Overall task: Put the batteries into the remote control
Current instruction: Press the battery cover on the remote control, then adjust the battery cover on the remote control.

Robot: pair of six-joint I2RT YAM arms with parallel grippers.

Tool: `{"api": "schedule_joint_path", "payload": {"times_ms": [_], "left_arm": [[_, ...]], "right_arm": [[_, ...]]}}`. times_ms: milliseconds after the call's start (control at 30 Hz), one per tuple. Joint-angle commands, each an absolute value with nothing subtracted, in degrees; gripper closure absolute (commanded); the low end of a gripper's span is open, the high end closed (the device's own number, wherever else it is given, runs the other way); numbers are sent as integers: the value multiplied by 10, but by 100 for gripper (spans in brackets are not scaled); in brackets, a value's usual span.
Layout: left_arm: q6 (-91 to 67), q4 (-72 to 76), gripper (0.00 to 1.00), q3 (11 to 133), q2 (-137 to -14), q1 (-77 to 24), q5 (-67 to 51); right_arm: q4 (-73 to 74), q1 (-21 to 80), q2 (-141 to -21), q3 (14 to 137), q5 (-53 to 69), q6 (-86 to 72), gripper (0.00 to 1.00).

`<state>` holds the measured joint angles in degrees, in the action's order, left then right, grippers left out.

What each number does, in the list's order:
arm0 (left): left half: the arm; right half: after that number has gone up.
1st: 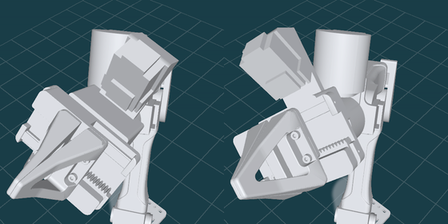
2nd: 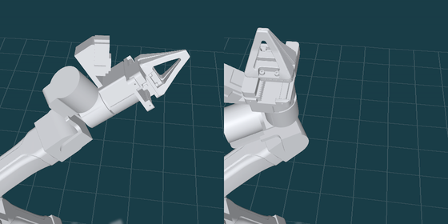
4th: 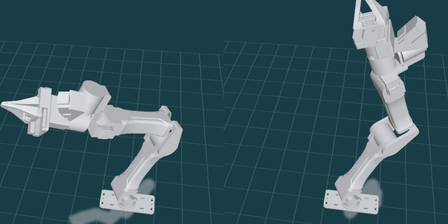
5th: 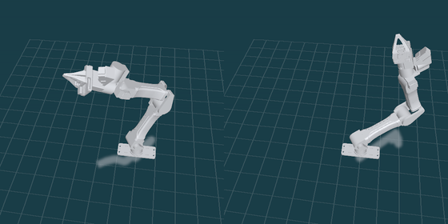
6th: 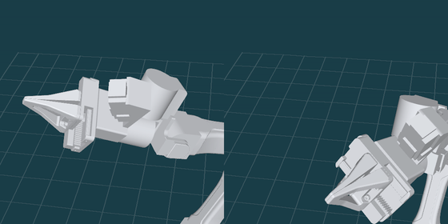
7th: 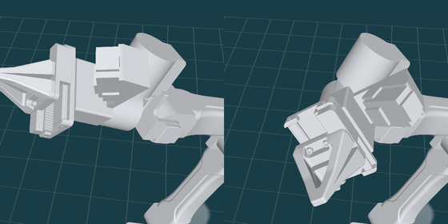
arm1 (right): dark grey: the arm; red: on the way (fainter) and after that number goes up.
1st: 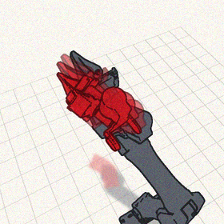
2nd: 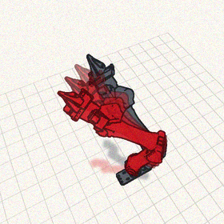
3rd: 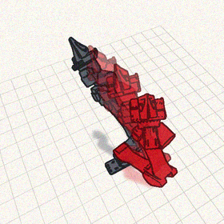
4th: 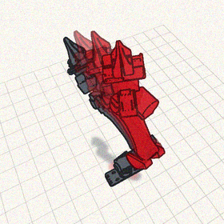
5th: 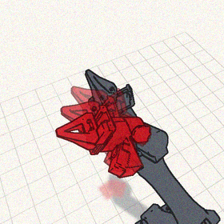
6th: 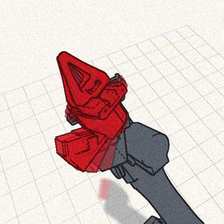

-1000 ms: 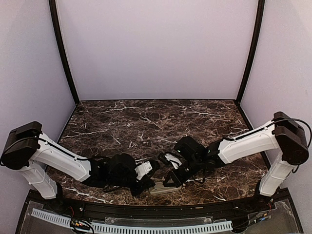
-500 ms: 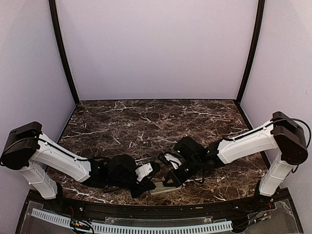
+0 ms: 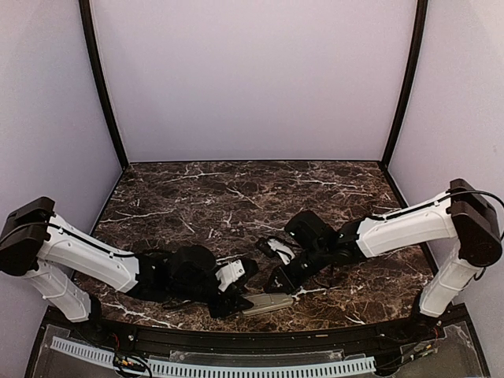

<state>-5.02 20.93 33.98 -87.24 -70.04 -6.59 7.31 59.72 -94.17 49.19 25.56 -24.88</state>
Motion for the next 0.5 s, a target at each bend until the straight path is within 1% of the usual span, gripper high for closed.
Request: {"api": "schedule_joint_path", "payload": {"times_ms": [0, 67, 167, 333, 400, 467], "left_arm": [[-31, 166, 41, 364, -848, -704, -69], [-21, 134, 30, 387, -863, -704, -73], [-5, 58, 24, 443, -895, -704, -84], [17, 31, 21, 464, -929, -703, -72], [24, 24, 20, 469, -938, -703, -63], [30, 16, 20, 476, -950, -703, -61]], "right_arm": [[83, 580, -908, 501, 254, -247, 99], [86, 573, -896, 493, 243, -252, 96], [90, 567, -881, 480, 229, -258, 89], [103, 556, -866, 456, 199, -274, 77], [103, 553, -863, 449, 193, -275, 73], [106, 548, -861, 445, 186, -276, 71]]}}
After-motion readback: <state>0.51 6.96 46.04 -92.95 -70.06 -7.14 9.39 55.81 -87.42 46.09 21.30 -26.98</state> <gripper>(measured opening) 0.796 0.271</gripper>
